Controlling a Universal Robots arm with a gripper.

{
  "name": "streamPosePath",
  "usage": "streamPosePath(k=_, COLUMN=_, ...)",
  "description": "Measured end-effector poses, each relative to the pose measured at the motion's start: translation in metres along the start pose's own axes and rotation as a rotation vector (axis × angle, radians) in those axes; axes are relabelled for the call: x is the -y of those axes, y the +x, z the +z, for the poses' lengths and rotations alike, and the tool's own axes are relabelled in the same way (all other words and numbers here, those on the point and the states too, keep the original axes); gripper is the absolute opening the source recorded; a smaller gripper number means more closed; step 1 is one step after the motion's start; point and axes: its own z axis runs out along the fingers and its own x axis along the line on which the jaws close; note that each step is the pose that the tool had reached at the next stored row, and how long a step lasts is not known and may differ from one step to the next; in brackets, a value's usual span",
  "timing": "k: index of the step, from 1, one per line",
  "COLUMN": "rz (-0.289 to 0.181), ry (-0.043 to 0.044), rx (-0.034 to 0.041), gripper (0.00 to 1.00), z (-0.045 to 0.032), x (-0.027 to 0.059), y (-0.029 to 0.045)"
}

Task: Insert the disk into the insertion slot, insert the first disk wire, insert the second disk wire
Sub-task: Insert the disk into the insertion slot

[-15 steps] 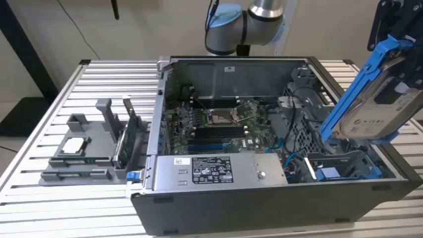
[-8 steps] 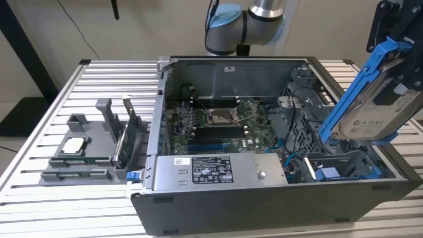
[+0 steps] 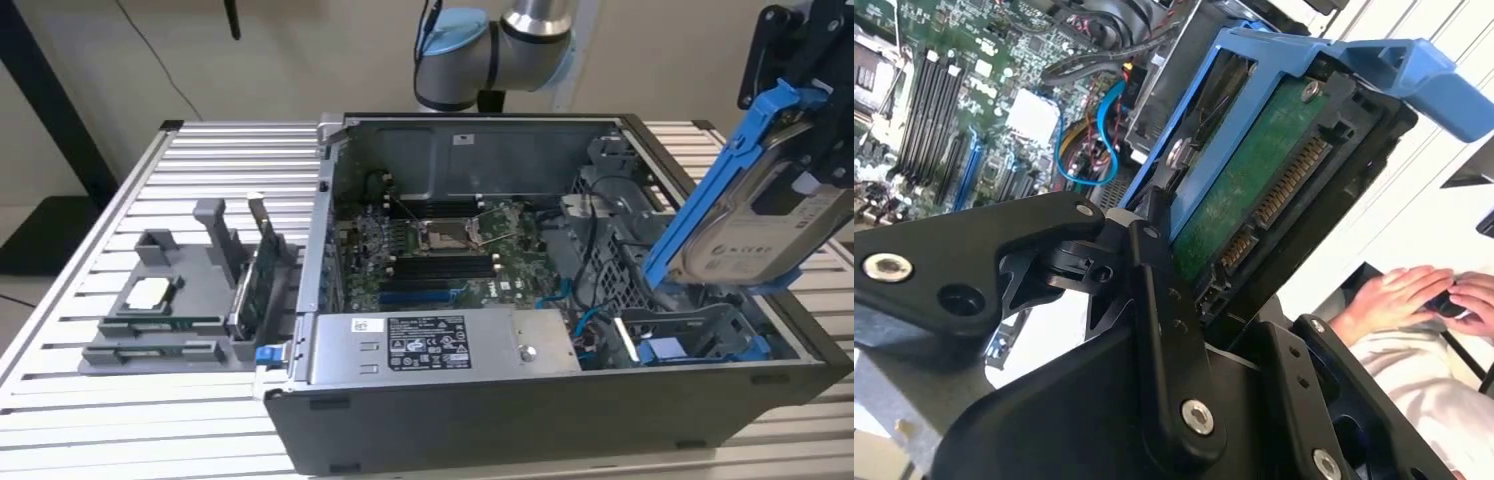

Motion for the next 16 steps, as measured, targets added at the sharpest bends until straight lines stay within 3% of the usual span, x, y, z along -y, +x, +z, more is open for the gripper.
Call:
streamPosePath(k=10, rz=0.000, ry=0.0000, rx=-0.0001, gripper=0.33, z=0.0050, x=0.0002, y=0.0000)
streamPosePath(k=16, rz=0.000, ry=0.0000, rx=0.0000, gripper=0.33, z=0.0119, x=0.0008, y=-0.0001)
